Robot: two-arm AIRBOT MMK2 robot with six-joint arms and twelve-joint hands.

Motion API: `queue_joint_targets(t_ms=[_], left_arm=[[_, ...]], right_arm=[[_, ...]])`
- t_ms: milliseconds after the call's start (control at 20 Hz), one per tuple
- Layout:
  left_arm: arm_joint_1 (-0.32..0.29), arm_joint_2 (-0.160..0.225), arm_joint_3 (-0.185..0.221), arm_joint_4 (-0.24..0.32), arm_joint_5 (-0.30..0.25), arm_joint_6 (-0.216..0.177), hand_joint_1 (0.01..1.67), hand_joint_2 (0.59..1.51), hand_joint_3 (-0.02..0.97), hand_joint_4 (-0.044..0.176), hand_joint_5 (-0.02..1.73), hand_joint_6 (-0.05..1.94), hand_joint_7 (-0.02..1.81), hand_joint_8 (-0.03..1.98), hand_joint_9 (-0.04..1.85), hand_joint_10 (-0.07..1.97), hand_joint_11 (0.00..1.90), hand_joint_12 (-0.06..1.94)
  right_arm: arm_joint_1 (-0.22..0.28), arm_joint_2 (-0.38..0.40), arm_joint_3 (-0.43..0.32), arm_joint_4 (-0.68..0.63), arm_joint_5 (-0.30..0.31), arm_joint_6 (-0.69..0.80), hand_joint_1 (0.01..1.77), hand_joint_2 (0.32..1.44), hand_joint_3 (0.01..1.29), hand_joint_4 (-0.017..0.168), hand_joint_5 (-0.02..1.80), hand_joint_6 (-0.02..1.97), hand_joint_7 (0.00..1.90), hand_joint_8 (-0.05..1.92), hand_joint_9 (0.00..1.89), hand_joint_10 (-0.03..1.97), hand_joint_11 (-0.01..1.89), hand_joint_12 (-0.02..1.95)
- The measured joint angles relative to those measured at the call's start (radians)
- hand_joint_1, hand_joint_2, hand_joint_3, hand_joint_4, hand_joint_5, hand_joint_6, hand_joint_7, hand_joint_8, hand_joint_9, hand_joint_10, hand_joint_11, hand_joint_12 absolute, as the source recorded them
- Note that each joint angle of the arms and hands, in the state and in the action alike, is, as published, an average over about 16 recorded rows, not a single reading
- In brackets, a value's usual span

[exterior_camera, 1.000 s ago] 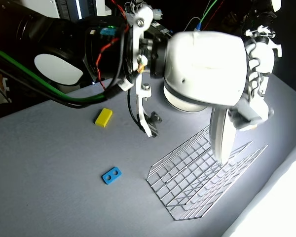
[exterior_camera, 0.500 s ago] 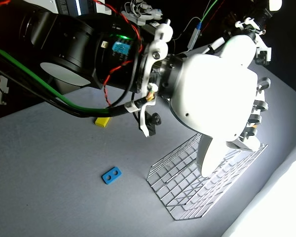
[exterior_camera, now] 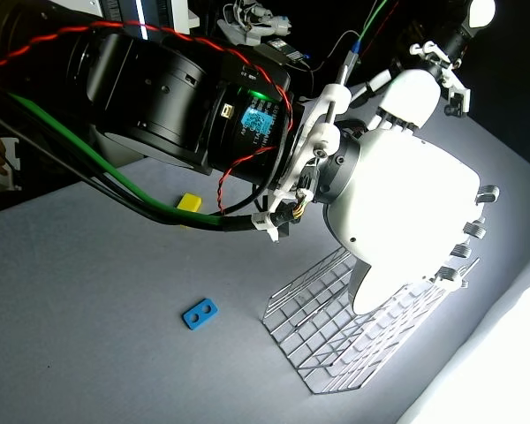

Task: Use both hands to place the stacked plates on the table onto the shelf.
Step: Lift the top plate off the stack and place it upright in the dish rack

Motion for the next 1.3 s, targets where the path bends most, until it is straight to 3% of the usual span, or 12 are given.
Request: queue_joint_targets(t_ms=[400, 1000, 1300], left_arm=[[0.022, -0.007, -0.007, -0.063, 0.055, 0.001, 0.02, 1.103, 0.018, 0.005, 0.10, 0.02, 0.06, 0.00, 0.02, 0.01, 0.02, -0.01], [0.049, -0.004, -0.017, -0.106, -0.019, 0.007, 0.02, 1.104, 0.017, 0.004, 0.09, 0.02, 0.06, 0.00, 0.02, 0.01, 0.02, -0.01], [0.064, -0.010, -0.035, -0.094, -0.031, 0.013, 0.02, 1.101, 0.017, 0.004, 0.11, 0.02, 0.07, 0.00, 0.03, 0.01, 0.02, -0.01]], right_arm=[[-0.028, -0.030, 0.048, 0.035, -0.005, 0.002, 1.19, 1.07, 0.01, -0.003, 0.81, 1.06, 0.94, 1.10, 1.18, 0.01, 0.60, 1.26], [-0.086, -0.059, 0.105, 0.037, -0.003, 0.002, 1.19, 1.08, 0.01, -0.008, 0.79, 1.07, 0.94, 1.09, 1.16, 0.03, 0.58, 1.26], [-0.102, -0.061, 0.109, 0.036, -0.004, 0.003, 1.16, 1.10, 0.01, -0.008, 0.79, 1.07, 0.95, 0.73, 1.10, 0.04, 0.56, 1.19]])
